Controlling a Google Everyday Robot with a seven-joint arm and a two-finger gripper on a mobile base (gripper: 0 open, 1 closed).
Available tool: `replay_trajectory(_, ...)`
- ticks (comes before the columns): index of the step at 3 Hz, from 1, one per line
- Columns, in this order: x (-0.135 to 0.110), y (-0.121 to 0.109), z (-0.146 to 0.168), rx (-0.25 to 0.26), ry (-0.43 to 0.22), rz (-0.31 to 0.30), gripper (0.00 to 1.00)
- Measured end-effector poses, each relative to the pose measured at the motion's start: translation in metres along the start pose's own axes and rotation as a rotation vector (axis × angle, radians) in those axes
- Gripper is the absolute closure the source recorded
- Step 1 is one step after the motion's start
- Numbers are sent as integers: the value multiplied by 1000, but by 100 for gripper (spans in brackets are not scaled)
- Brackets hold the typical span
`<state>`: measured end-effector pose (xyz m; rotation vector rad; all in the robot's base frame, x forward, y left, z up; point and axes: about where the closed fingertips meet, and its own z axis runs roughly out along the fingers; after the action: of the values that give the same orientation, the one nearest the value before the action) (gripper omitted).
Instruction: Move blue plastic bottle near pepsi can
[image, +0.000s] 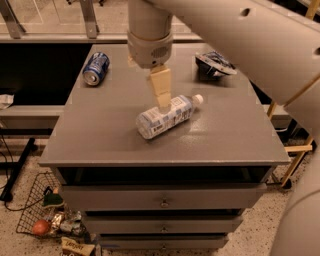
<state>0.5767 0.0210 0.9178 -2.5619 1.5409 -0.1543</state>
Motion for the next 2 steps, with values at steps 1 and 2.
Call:
replay_trajectory(1,-3,21,23,-75,38,10,0)
replay_trajectory(2,3,37,41,-134,42,40,0)
